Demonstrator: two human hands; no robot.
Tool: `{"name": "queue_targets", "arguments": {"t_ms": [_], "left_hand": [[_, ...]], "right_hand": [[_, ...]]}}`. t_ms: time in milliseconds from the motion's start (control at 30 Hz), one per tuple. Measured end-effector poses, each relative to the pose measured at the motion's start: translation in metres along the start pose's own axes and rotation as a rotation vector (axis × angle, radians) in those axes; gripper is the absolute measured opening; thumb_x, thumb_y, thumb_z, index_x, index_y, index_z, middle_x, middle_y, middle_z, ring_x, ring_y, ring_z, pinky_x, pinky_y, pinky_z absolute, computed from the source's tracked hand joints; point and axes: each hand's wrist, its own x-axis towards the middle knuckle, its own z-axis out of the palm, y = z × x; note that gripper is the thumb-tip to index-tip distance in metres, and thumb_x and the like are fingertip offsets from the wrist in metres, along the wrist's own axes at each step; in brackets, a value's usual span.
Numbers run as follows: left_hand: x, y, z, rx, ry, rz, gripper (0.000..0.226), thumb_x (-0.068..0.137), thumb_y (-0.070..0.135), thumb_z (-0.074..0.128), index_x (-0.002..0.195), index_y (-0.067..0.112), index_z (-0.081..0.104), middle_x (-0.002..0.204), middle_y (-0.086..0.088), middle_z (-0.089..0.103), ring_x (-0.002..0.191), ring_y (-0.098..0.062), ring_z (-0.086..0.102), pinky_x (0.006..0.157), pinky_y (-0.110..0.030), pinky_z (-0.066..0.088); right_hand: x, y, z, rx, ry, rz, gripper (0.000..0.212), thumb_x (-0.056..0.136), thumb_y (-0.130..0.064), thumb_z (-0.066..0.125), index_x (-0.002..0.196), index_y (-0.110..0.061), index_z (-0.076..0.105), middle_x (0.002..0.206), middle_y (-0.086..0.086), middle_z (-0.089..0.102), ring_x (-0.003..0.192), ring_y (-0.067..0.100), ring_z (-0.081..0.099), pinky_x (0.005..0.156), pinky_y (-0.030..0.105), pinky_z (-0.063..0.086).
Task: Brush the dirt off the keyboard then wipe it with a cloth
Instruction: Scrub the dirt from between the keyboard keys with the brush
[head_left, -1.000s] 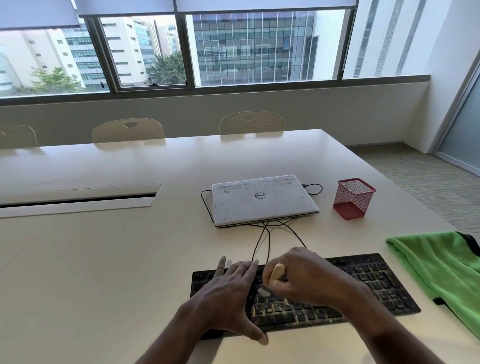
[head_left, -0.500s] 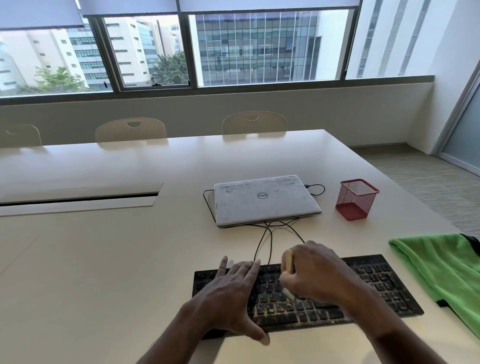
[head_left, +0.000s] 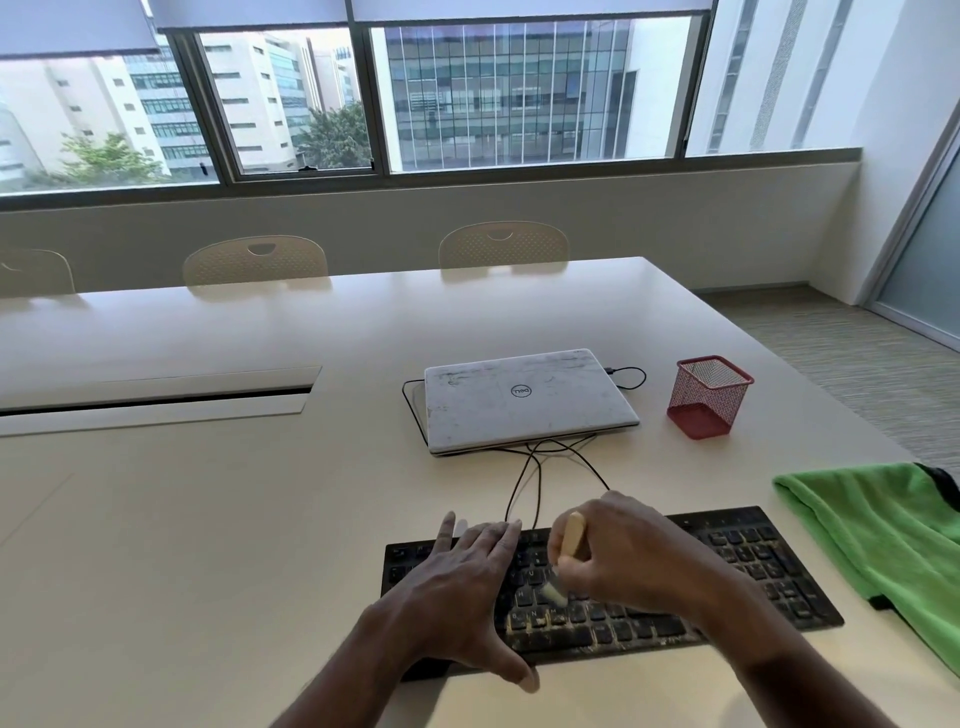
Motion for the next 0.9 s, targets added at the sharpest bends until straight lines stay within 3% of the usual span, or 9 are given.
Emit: {"name": "queue_targets", "arguments": {"t_ms": [133,267,367,433,567,733,900], "left_hand": [[0.003,0.002,-0.001,-0.003,-0.010,0.012,0.145,0.068,0.080,0.073,0.160,0.010,-0.015,0.171,-0.006,-0.003,0.155,-0.022,-0.003,0.112,-0.037,-0.029],[0.006,0.002,0.000,-0.014,-0.018,0.021,0.144,0.069,0.081,0.073,0.160,0.011,-0.015,0.171,-0.005,-0.004,0.155,-0.021,-0.005,0.113,-0.037,-0.028],[0.007,0.005,-0.001,-0.016,-0.016,0.029,0.145,0.068,0.080,0.073,0.160,0.011,-0.015,0.171,-0.005,-0.004,0.155,-0.021,-0.006,0.114,-0.037,-0.028],[0.008,0.005,-0.001,-0.015,-0.015,0.031,0.145,0.068,0.081,0.073,0.160,0.011,-0.015,0.171,-0.005,-0.004,0.155,-0.020,-0.006,0.115,-0.038,-0.028],[0.010,0.003,0.000,-0.025,-0.027,0.032,0.144,0.068,0.080,0.073,0.160,0.012,-0.015,0.171,-0.005,-0.003,0.155,-0.021,-0.005,0.114,-0.038,-0.028],[0.010,0.005,-0.002,-0.025,-0.033,0.039,0.144,0.069,0.079,0.074,0.160,0.011,-0.015,0.171,-0.005,-0.004,0.155,-0.020,-0.006,0.116,-0.039,-0.028],[0.010,0.005,-0.003,-0.033,-0.034,0.039,0.144,0.070,0.078,0.075,0.160,0.011,-0.014,0.171,-0.005,-0.003,0.154,-0.021,-0.005,0.115,-0.038,-0.028]], "right_hand": [[-0.001,0.010,-0.003,-0.052,0.051,0.089,0.016,0.088,-0.027,0.064,0.080,-0.016,0.072,0.072,0.005,0.071,0.051,0.005,0.050,0.052,0.015,0.047],[0.003,0.007,-0.002,0.051,0.134,0.037,0.016,0.094,-0.026,0.061,0.085,-0.020,0.072,0.072,0.001,0.070,0.052,0.006,0.055,0.057,0.020,0.052],[0.004,0.008,0.008,0.021,0.044,0.035,0.021,0.095,-0.028,0.060,0.089,-0.013,0.072,0.079,0.007,0.073,0.053,0.013,0.052,0.062,0.027,0.054],[0.005,0.010,0.010,0.018,0.005,0.049,0.023,0.094,-0.029,0.061,0.089,-0.009,0.072,0.081,0.010,0.073,0.053,0.010,0.048,0.060,0.027,0.053],[0.006,0.009,0.005,0.020,0.079,0.025,0.022,0.095,-0.030,0.058,0.087,-0.015,0.071,0.078,0.006,0.072,0.055,0.008,0.050,0.066,0.029,0.054],[0.001,0.009,0.002,-0.013,0.009,0.059,0.021,0.090,-0.031,0.061,0.082,-0.015,0.072,0.075,0.004,0.071,0.052,0.004,0.048,0.060,0.022,0.051],[0.001,0.015,-0.009,0.009,0.130,0.076,0.016,0.094,-0.026,0.060,0.085,-0.020,0.072,0.072,0.000,0.070,0.049,0.003,0.051,0.054,0.013,0.045]]}}
